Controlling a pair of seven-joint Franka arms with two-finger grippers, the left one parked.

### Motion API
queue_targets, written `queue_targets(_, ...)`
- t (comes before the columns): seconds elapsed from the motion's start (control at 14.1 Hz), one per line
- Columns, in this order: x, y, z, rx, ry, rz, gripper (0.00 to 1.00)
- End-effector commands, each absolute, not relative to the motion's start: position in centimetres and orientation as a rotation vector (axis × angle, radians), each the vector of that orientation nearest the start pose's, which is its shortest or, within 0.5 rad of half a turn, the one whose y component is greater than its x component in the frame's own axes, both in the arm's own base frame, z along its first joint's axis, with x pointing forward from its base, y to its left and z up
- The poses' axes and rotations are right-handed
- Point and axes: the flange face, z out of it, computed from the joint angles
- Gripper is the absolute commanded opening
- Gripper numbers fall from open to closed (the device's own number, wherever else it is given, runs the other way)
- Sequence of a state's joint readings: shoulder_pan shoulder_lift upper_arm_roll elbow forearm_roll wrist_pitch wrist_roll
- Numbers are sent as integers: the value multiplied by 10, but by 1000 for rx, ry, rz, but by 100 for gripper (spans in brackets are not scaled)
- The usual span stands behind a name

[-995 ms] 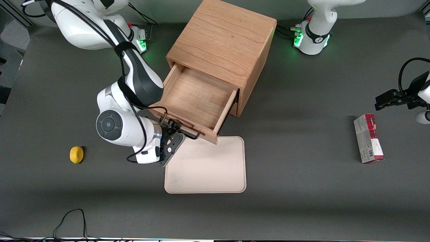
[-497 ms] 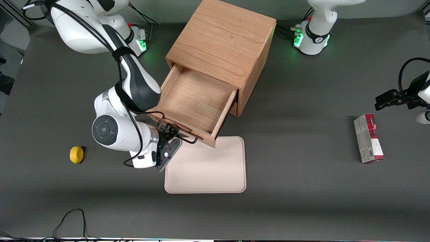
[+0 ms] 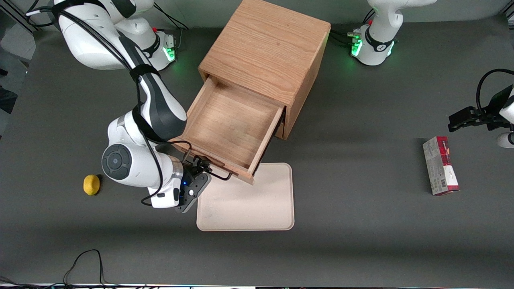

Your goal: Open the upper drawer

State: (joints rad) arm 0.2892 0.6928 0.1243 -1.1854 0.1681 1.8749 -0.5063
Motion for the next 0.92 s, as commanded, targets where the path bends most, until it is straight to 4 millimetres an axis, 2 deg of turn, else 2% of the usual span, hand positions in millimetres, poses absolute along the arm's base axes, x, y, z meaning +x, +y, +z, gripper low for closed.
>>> queue_targets(0.0,697,286,386,-2646,-1213,-59,100)
queue_targets(0.85,715,265,397,-2669,-1163,-120,100)
